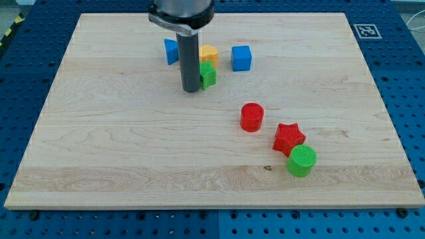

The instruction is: Nudge the red circle right a bit

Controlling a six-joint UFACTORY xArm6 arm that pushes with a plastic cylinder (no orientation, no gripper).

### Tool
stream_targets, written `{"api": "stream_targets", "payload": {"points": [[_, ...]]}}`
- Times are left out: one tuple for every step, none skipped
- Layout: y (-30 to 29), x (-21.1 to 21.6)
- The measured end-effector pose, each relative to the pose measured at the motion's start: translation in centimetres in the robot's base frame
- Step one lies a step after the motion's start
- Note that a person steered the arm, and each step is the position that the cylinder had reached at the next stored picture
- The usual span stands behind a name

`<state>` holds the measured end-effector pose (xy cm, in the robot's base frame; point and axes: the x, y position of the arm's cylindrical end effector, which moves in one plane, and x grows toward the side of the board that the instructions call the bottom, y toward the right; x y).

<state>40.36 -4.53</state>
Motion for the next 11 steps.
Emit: {"api": "stream_targets", "payload": {"points": [[0.0, -0.7], [0.0, 0.7], [0.1, 2.3], [0.9, 4.3], [1.8, 6.1], [4.1, 8.0], [5.4, 8.6], [5.4, 8.7], [5.4, 8.4], [5.4, 7.1], [6.8, 6.9]]}}
